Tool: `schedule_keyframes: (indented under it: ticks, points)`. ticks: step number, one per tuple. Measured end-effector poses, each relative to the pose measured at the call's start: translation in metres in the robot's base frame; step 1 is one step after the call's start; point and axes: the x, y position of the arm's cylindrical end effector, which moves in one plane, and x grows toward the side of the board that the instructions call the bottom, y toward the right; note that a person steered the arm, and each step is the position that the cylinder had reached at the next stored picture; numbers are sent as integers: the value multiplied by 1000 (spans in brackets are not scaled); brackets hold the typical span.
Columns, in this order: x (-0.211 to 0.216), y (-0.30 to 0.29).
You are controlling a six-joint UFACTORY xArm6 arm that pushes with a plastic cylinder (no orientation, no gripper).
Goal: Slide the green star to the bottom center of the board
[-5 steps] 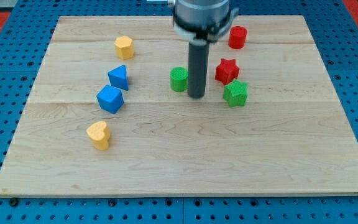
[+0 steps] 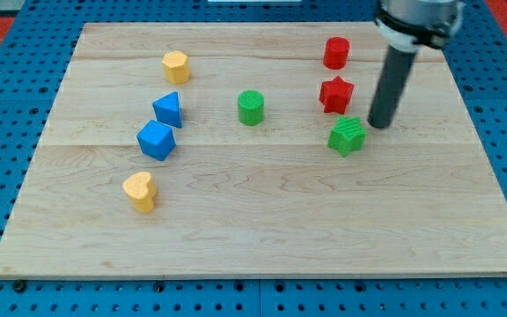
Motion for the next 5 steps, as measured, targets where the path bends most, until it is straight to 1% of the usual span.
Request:
schedule_keyframes:
  ticks: [1,2,3,4,5]
  points:
    - [35,-96]
    - [14,-55]
    - [-14,-56]
    - [-14,-152]
    - [41,-182]
